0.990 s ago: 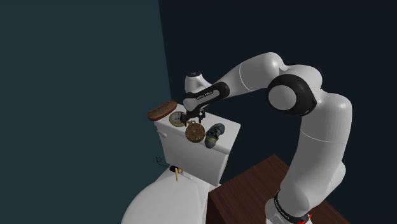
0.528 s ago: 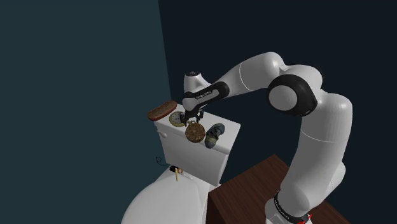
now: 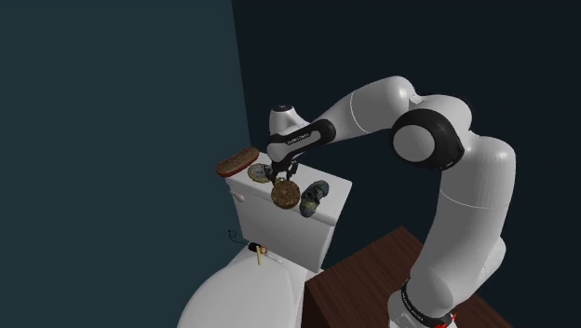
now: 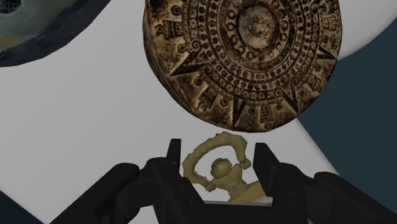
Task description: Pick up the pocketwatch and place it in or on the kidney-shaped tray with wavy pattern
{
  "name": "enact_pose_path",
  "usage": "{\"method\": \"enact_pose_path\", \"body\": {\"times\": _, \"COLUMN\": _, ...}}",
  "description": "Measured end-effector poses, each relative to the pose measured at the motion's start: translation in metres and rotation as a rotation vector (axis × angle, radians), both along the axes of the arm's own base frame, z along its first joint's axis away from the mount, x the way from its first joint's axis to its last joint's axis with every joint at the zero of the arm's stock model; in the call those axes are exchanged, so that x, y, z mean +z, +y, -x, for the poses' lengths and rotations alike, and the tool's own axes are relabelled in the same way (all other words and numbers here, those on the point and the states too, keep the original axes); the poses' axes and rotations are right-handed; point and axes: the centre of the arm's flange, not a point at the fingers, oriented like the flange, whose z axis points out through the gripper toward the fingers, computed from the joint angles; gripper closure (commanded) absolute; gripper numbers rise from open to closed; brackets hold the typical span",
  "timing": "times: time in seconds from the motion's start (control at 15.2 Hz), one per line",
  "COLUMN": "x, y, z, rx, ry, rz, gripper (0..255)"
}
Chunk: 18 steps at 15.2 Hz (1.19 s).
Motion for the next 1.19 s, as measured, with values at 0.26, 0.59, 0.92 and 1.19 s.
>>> {"method": "enact_pose_path", "body": {"times": 0.26, "x": 0.013, "y": -0.005, "z": 0.001, "rx": -0.005, "ry": 0.007, "rz": 0.002, "gripper": 255}}
{"method": "enact_pose_path", "body": {"times": 0.59, "x": 0.038, "y": -0.004, "z": 0.001, "rx": -0.006, "ry": 0.009, "rz": 0.002, "gripper": 255}}
{"method": "enact_pose_path", "body": {"times": 0.92, "x": 0.063, "y": -0.004, "z": 0.0, "rx": -0.006, "ry": 0.009, "rz": 0.002, "gripper": 255}}
{"method": "enact_pose_path", "body": {"times": 1.19, "x": 0.086, "y": -0.004, "z": 0.002, "rx": -0.005, "ry": 0.009, "rz": 0.002, "gripper": 255}}
